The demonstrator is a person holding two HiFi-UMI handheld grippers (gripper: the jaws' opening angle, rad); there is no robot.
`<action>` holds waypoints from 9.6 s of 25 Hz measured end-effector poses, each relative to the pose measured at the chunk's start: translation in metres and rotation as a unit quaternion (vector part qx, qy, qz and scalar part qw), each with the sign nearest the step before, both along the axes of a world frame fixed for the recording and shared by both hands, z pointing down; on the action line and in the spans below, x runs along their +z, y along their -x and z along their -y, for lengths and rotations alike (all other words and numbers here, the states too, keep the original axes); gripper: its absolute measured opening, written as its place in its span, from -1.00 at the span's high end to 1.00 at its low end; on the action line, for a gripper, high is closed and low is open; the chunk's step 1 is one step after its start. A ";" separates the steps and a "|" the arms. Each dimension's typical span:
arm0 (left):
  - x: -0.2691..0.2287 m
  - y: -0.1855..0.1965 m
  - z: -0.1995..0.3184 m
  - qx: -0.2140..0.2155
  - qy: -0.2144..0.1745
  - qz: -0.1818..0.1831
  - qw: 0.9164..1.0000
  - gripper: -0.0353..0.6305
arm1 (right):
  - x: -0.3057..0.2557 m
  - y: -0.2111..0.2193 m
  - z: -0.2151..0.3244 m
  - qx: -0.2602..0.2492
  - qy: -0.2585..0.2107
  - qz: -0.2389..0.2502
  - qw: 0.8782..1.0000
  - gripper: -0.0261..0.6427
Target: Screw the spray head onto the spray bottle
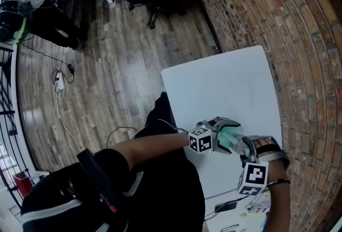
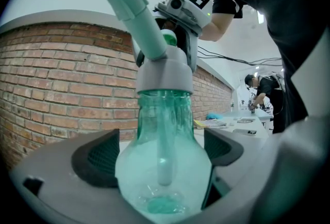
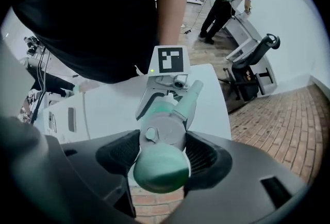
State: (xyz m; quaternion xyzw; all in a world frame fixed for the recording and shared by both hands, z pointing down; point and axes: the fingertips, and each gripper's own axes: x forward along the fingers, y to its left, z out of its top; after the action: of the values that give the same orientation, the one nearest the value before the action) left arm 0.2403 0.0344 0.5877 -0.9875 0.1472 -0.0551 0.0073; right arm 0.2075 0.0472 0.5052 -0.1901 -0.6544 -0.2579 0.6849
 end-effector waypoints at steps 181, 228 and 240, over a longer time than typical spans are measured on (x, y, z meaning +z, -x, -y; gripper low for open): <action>0.057 0.019 -0.016 0.062 0.024 -0.013 0.998 -0.77 | 0.002 0.012 0.009 0.491 0.104 0.174 0.847 0.07; 0.059 0.022 -0.017 0.016 0.032 0.009 0.999 -0.74 | 0.008 0.000 -0.001 0.242 0.050 0.036 0.968 0.05; 0.044 0.029 -0.020 0.002 0.035 0.019 0.999 -0.74 | 0.010 0.001 0.006 0.435 0.051 0.090 0.894 0.04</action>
State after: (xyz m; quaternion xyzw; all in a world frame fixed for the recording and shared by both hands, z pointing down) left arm 0.2117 0.0544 0.6314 -0.9863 0.1427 -0.0789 -0.0247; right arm 0.2066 0.0415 0.5156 0.1035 -0.7429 0.0833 0.6561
